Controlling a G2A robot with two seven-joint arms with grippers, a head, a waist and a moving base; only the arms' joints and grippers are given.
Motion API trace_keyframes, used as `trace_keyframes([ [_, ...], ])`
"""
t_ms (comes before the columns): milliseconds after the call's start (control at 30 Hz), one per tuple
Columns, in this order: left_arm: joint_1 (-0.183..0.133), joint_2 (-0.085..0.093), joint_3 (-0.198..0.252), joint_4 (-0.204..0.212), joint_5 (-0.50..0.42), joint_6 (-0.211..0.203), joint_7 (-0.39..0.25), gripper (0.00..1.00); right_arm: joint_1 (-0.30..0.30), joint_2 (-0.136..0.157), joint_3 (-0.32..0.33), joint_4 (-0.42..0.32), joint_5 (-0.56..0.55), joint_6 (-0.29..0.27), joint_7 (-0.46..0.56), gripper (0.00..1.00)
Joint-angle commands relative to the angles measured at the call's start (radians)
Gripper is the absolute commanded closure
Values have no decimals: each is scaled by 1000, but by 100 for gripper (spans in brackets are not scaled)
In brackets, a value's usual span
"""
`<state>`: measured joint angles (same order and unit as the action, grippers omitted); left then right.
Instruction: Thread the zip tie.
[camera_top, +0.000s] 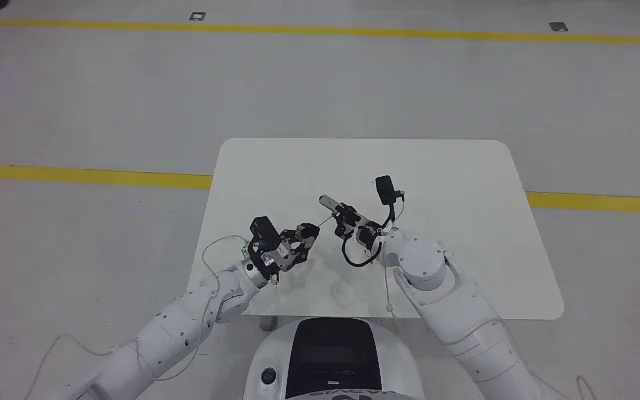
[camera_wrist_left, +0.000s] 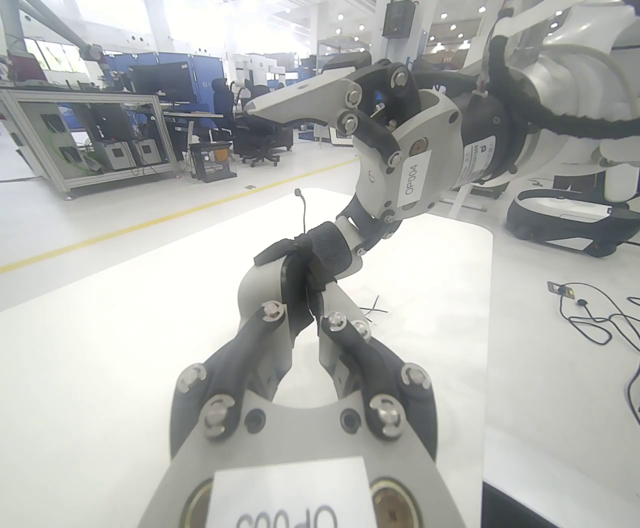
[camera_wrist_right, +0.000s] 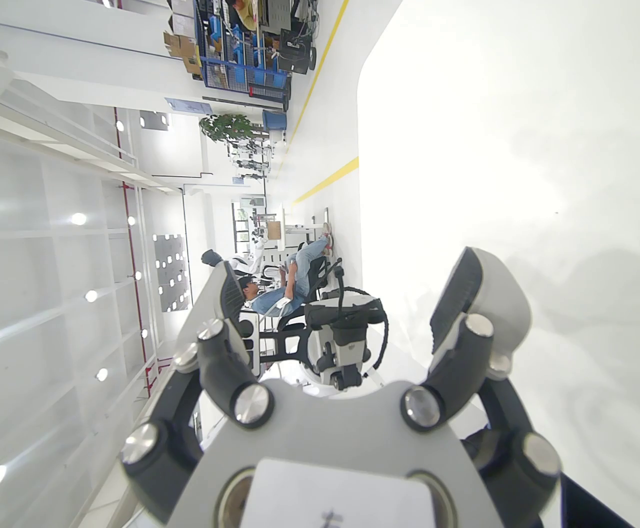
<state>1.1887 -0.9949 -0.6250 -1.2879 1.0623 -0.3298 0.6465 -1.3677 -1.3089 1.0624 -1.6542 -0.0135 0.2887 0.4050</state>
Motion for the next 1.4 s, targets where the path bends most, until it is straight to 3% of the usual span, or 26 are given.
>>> trace_keyframes([
  [0, 4, 5, -26, -10, -38, -10, -26, 100, 0, 0, 0, 0, 0, 0, 0, 0],
  [100, 28, 22, -46, -52, -136, -10, -59, 100, 0, 0, 0, 0, 0, 0, 0, 0],
  [167, 47, 46, -45, -98, -239, -10, -96, 100, 0, 0, 0, 0, 0, 0, 0, 0],
  [333, 66, 124, -12, -222, -431, -10, -177, 100, 0, 0, 0, 0, 0, 0, 0, 0],
  [367, 62, 148, 9, -252, -464, -10, -205, 100, 0, 0, 0, 0, 0, 0, 0, 0],
  [467, 46, 202, 51, -287, -563, -10, -233, 100, 0, 0, 0, 0, 0, 0, 0, 0],
  [567, 16, 247, 100, -297, -654, -10, -248, 100, 0, 0, 0, 0, 0, 0, 0, 0],
  [700, -27, 283, 170, -309, -734, -10, -234, 100, 0, 0, 0, 0, 0, 0, 0, 0],
  [800, -70, 301, 220, -303, -769, -10, -238, 100, 0, 0, 0, 0, 0, 0, 0, 0],
  [1100, -70, 301, 220, -303, -769, -10, -238, 100, 0, 0, 0, 0, 0, 0, 0, 0],
  [1167, -74, 295, 216, -307, -771, -10, -265, 100, 0, 0, 0, 0, 0, 0, 0, 0],
  [1233, -94, 289, 200, -285, -792, -10, -300, 100, 0, 0, 0, 0, 0, 0, 0, 0],
  [1367, -127, 277, 187, -270, -875, -10, -409, 100, 0, 0, 0, 0, 0, 0, 0, 0],
])
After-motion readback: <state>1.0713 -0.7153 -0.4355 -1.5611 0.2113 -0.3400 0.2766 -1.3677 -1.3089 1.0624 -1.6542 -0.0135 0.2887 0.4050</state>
